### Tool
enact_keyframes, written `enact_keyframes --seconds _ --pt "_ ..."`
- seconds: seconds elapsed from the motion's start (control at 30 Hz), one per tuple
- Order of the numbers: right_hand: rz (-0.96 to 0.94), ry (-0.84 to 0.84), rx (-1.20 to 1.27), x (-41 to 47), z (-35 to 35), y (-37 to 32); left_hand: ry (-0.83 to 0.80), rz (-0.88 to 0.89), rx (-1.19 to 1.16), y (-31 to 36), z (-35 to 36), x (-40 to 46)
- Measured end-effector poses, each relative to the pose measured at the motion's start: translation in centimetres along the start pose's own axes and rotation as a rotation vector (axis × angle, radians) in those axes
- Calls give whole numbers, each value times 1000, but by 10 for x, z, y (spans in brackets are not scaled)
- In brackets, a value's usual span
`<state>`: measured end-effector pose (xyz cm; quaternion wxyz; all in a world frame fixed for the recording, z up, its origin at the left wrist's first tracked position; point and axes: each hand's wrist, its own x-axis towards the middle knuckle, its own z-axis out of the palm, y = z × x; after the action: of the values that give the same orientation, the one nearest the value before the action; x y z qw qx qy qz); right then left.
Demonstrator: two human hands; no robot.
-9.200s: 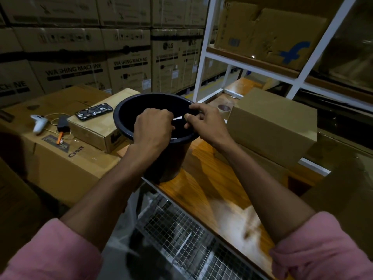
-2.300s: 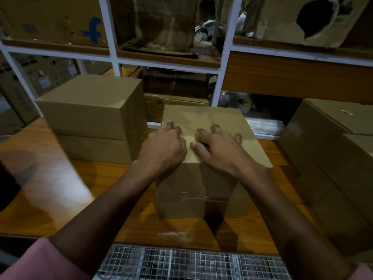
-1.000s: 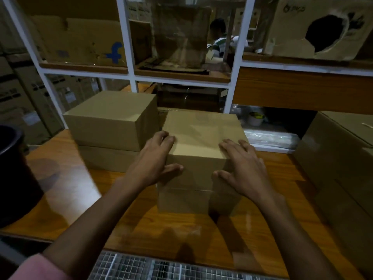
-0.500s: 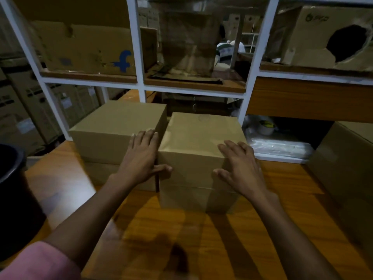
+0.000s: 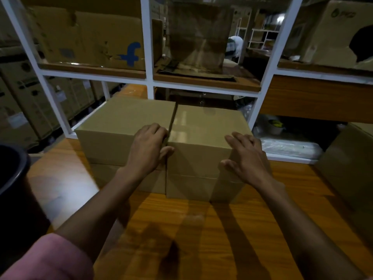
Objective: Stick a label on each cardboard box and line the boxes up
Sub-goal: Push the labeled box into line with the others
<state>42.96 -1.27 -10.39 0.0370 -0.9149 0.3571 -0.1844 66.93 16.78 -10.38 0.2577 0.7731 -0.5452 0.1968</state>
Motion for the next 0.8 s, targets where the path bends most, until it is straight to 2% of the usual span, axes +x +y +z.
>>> enact_keyframes --seconds 0.27,0.8 --pt "-21 13 1 11 3 3 80 -52 -98 -5 8 7" --pt "-129 21 1 12 1 8 56 -34 -170 -13 2 12"
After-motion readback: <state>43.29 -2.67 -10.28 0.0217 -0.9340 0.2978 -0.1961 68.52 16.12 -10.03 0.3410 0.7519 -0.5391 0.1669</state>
